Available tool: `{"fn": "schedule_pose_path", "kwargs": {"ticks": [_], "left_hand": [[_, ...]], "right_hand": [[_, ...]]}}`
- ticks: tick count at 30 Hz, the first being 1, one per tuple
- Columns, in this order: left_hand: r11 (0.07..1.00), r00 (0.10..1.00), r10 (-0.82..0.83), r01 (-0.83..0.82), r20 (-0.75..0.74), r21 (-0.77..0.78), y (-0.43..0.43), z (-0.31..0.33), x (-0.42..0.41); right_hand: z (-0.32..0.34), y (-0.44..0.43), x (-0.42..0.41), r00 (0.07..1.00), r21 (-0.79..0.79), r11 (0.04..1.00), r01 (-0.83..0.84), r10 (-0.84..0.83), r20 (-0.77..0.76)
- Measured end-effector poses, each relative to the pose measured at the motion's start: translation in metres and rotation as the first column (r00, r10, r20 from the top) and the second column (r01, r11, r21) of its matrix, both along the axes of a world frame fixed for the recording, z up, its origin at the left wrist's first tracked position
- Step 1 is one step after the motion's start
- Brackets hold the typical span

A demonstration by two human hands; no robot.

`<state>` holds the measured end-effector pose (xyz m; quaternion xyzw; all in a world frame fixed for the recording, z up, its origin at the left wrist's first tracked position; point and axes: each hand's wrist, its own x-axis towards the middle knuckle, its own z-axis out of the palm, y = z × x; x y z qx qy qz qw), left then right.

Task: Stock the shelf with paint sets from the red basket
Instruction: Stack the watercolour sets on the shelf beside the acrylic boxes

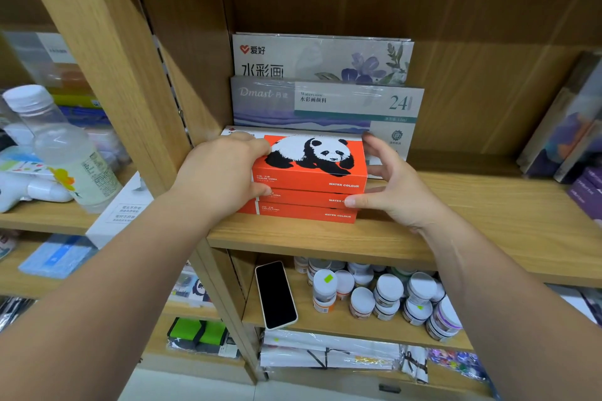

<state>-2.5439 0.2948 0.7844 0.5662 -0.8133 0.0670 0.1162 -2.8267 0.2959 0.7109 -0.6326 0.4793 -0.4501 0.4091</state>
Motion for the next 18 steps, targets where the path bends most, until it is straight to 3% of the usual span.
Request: {"fn": "schedule_pose_path", "kwargs": {"ticks": [7,18], "left_hand": [[0.998,0.996,0.011,-0.005,0.087,-0.069,-0.0051,0.0017,-0.0005],[0.999,0.995,-0.009,0.014,0.095,-0.052,-0.0033,0.0048,0.0007]], "right_hand": [[0.0001,-0.0022,-0.0032,1.0,0.038,0.999,0.008,-0.008,0.006],[-0.0052,0.0007,-0.0102,0.995,0.076,0.997,0.002,-0.01,0.103]]}}
